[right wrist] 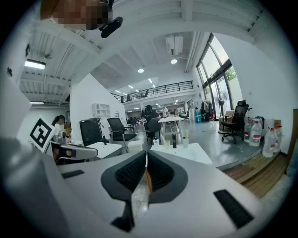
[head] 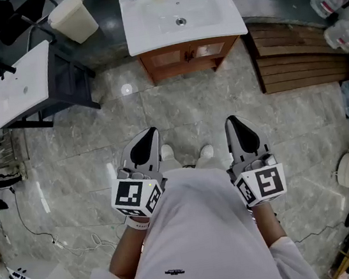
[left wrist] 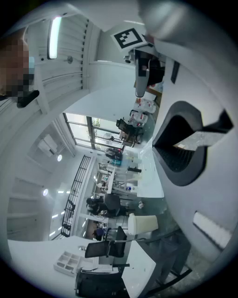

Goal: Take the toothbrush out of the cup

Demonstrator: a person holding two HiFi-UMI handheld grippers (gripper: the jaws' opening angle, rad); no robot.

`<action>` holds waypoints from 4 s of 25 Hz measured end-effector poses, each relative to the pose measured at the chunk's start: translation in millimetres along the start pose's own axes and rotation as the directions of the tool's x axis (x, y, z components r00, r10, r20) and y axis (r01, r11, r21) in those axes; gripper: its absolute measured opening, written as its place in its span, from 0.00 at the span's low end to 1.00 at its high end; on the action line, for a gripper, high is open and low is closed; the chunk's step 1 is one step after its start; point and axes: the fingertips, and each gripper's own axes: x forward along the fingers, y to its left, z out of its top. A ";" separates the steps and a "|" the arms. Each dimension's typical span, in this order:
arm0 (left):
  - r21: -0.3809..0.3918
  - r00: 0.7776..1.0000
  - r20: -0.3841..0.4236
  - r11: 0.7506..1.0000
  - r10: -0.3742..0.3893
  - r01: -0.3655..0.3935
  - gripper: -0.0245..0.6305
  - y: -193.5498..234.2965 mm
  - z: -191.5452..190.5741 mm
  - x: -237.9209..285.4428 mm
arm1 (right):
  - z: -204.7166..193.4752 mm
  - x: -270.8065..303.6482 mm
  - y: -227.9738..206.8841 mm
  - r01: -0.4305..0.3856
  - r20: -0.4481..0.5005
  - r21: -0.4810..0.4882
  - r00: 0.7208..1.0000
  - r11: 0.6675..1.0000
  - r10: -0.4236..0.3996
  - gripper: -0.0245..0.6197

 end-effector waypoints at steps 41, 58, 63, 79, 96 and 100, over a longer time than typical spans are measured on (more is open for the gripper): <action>-0.056 0.987 -0.117 0.993 -0.106 0.100 0.04 163.0 56.8 180.6 | 27.5 243.4 -52.6 0.066 -0.021 0.039 0.998 0.997 -0.065 0.06; -0.085 0.994 -0.105 0.996 -0.016 0.008 0.04 230.2 163.7 385.2 | 101.6 433.2 -197.3 0.044 -0.032 -0.016 0.998 0.999 -0.045 0.06; -0.094 0.996 -0.083 0.995 -0.042 0.034 0.04 237.8 180.1 394.5 | 121.2 441.9 -194.5 0.073 -0.011 -0.012 0.997 0.997 -0.073 0.06; -0.110 0.996 -0.076 0.993 -0.050 0.042 0.04 253.7 191.8 420.3 | 133.5 463.4 -184.4 0.076 0.019 -0.003 0.997 0.997 -0.076 0.06; -0.120 0.987 -0.127 0.986 0.102 -0.117 0.17 287.6 179.2 495.1 | 106.7 509.8 -205.0 0.033 -0.068 0.043 0.997 0.999 -0.030 0.06; -0.150 0.983 -0.148 0.980 0.109 -0.131 0.17 297.1 169.4 518.4 | 98.6 525.7 -209.5 0.010 -0.091 0.049 0.996 0.999 -0.006 0.06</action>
